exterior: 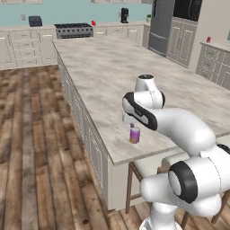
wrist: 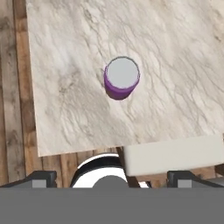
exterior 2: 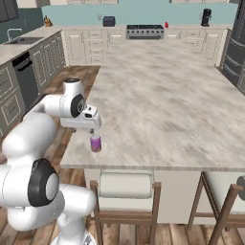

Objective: Four empty soda cans are scattered around the kitchen. Gather all the cans and cluster them next to the stove for recycling.

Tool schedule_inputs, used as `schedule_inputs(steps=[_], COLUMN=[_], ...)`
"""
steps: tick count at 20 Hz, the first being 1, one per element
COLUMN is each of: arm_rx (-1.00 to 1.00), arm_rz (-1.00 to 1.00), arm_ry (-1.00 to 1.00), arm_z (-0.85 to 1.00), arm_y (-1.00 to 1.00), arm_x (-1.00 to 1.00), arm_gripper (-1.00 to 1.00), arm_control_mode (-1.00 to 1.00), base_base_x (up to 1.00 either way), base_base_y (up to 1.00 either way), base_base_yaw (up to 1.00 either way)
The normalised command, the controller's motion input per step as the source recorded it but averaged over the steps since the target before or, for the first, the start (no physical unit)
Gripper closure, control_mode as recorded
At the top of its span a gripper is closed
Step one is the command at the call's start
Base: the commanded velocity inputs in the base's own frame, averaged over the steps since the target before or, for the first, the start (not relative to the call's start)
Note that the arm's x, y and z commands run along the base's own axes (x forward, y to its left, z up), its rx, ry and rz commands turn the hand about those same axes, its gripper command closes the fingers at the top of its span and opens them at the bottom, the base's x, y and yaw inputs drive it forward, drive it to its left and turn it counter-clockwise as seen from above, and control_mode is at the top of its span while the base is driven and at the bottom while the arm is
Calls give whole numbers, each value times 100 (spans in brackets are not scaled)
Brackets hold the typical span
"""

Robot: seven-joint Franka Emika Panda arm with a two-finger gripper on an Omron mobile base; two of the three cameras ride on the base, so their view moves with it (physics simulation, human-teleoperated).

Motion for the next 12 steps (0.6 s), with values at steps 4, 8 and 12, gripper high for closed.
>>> schedule_inputs(steps=[4, 8, 12], arm_rx=[0, 0, 1], arm_rz=[0, 0, 0], arm_ry=[1, 0, 3], arm_z=[-19, -13, -3], arm_y=[-1, -4, -7], arm_x=[8, 12, 21], arm_gripper=[-100, -100, -100], arm_control_mode=[-100, -100, -100], base_base_x=[0, 0, 0], base_base_y=[0, 0, 0], base_base_yaw=[0, 0, 0])
